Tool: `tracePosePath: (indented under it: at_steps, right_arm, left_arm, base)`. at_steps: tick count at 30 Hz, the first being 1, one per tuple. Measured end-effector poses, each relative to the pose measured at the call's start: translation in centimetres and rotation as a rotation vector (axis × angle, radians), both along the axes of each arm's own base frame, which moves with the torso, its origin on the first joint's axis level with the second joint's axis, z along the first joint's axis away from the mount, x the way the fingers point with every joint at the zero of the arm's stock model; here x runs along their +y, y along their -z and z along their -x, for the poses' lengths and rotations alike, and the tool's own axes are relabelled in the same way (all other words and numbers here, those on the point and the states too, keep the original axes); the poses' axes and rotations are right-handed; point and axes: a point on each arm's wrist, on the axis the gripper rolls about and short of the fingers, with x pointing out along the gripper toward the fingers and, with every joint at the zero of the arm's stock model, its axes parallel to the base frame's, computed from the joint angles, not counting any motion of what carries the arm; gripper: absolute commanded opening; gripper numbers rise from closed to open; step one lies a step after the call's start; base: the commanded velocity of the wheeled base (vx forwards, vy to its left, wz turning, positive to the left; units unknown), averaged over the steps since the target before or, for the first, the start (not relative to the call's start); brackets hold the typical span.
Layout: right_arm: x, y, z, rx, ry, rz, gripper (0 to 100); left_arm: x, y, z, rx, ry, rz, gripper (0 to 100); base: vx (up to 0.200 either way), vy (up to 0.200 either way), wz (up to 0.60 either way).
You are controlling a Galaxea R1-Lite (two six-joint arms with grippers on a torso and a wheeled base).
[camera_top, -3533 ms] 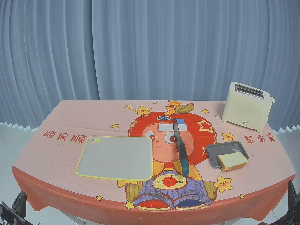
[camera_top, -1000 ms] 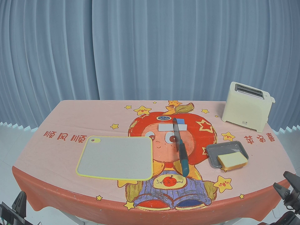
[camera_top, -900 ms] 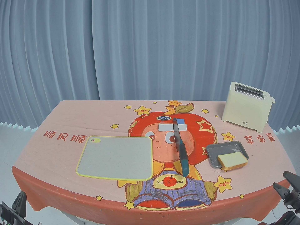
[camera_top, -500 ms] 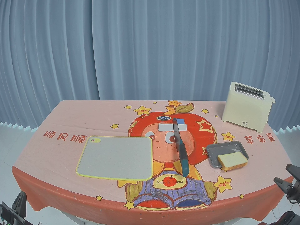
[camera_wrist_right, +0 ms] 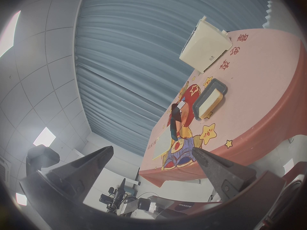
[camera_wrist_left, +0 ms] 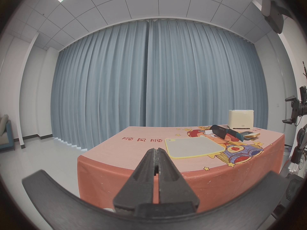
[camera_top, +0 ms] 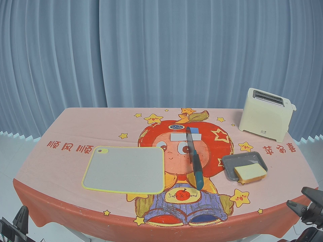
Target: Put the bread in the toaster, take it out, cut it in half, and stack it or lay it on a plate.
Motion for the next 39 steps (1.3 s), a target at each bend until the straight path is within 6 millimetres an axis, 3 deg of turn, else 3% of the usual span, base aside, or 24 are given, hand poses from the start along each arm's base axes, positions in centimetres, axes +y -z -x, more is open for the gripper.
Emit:
tracePosePath:
  at_steps: [39]
  right_arm:
    - [0.06, 0.54, -0.62, 0.072, 0.049, 0.0, 100]
  left_arm:
    - [0.0, 0.0, 0.0, 0.0, 0.0, 0.0, 0]
  base:
    - [0.0, 0.0, 0.0]
